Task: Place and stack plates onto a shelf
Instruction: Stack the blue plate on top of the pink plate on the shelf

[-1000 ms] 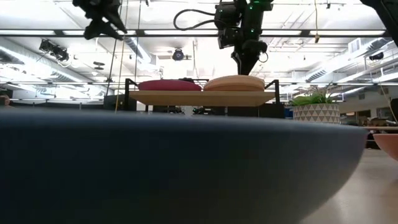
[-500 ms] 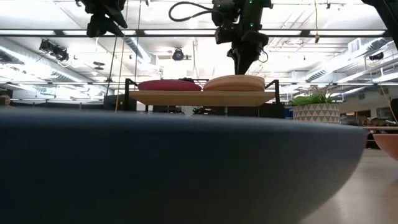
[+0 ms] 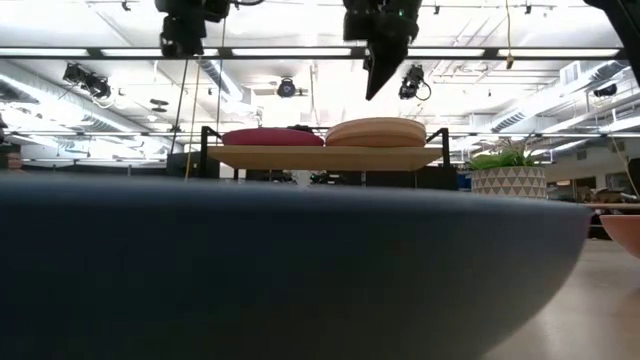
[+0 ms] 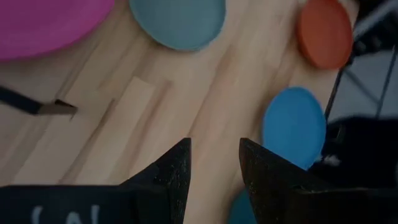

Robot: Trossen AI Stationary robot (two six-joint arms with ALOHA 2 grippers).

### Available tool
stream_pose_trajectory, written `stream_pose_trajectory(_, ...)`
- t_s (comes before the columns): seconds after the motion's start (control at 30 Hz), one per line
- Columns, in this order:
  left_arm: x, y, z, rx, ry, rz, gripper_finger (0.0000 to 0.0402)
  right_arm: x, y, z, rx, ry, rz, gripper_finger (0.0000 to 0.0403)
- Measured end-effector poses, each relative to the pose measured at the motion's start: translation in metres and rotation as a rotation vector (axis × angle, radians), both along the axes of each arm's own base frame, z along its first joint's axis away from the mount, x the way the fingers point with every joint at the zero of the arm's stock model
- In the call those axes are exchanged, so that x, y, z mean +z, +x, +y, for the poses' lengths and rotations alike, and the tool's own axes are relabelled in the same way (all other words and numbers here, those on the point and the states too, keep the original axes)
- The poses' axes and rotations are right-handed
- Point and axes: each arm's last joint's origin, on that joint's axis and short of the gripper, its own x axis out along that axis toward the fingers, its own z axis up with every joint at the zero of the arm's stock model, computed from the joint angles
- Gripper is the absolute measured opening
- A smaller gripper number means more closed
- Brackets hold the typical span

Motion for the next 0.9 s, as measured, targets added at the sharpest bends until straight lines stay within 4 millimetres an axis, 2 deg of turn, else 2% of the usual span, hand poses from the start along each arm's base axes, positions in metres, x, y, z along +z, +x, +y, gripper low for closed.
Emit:
stream_pose_trajectory(0.2, -0.013, 0.021, 0.011, -0.031, 0.003, 0.031, 0.0142, 0.021, -0.005, 0.004, 0.000, -0.012, -0.034, 0.0148)
stream_pose_trajectory(0.43, -0.019, 0.029, 0.014, -0.015, -0.009, 0.053, 0.0142, 0.023, -0.007, 0.003, -0.035, 0.007, -0.044, 0.0147)
stream_pose_trajectory(0.57, -0.012, 0.031, 0.006, 0.015, -0.042, 0.064, 0.0142, 0.041, -0.018, 0.008, -0.041, -0.022, -0.121, 0.0147)
stream_pose_trajectory(0.73, -0.001, 0.051, -0.017, -0.074, -0.034, 0.087, 0.0142, 0.070, -0.037, 0.013, -0.046, -0.031, -0.327, 0.0147)
stream_pose_trajectory(0.8, -0.001, 0.062, -0.025, -0.119, -0.030, 0.091, 0.0142, 0.075, -0.043, 0.014, -0.058, -0.078, -0.399, 0.0147)
stream_pose_trajectory(0.9, -0.012, 0.078, -0.033, -0.167, -0.062, 0.128, 0.0142, 0.072, -0.053, 0.017, -0.075, -0.131, -0.447, 0.0147)
